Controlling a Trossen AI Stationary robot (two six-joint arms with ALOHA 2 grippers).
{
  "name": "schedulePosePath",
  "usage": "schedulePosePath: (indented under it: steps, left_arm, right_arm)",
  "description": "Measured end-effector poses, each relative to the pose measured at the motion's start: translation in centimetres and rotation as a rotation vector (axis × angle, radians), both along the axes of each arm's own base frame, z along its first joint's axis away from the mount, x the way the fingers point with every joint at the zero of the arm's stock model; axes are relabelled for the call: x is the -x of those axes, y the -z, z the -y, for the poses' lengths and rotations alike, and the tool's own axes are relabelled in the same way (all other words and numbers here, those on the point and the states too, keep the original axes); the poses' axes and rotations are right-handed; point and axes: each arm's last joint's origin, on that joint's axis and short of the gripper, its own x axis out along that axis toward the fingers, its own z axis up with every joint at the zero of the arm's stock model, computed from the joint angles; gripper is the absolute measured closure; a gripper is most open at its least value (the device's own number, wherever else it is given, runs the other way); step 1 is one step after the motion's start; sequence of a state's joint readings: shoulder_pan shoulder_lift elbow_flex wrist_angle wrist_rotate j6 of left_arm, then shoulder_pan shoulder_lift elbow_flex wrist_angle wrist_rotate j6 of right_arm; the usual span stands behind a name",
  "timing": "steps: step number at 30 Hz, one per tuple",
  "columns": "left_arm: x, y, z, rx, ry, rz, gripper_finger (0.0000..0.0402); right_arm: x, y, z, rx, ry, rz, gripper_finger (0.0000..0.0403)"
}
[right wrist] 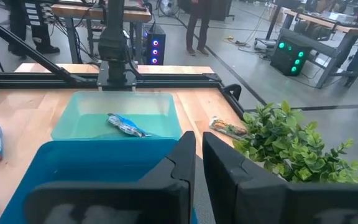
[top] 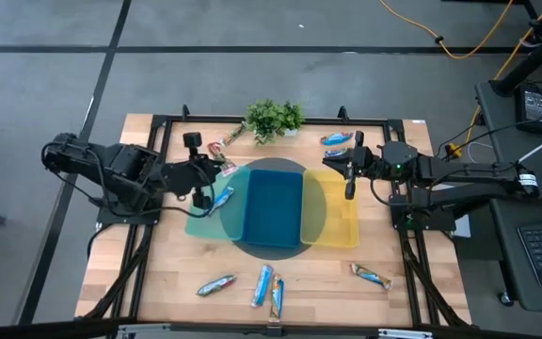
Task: Pick and place Granola Bars by type
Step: Put the red granola bar into the blue bin
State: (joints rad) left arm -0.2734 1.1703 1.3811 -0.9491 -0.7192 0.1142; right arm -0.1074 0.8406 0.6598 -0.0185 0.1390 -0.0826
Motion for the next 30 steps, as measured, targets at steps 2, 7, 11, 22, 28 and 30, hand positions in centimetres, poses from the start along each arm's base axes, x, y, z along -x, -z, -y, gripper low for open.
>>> schedulePosePath:
  steps: [2,7,11,22,28,30]
  left_arm:
    - [-0.7,0.1,-0.6,0.050,0.010,0.001,0.0384]
    - [-3.2,-0.3,-2.4,0.160,0.070,-0.045,0.0384]
    - [-5.6,-1.7,-3.9,0.209,0.096,-0.027,0.0384]
    - [-9.1,-1.5,-5.5,0.323,0.120,-0.042,0.0384]
    - [-10.6,0.1,-6.1,0.377,0.115,-0.091,0.0384]
    - [-11.1,0.6,-6.5,0.381,0.105,-0.107,0.0384]
  right_arm:
    - [0.0,0.0,0.0,-0.010,0.002,0.003,0.0368]
    - [0.0,0.0,0.0,-0.030,0.006,0.006,0.0368]
    - [0.0,0.0,0.0,-0.038,0.007,0.008,0.0368]
    - [0.0,0.0,-0.1,-0.086,-0.035,0.016,0.0368]
    - [0.0,0.1,-0.2,-0.092,-0.046,0.005,0.0368]
    - [0.0,0.1,-0.2,-0.092,-0.046,0.006,0.0368]
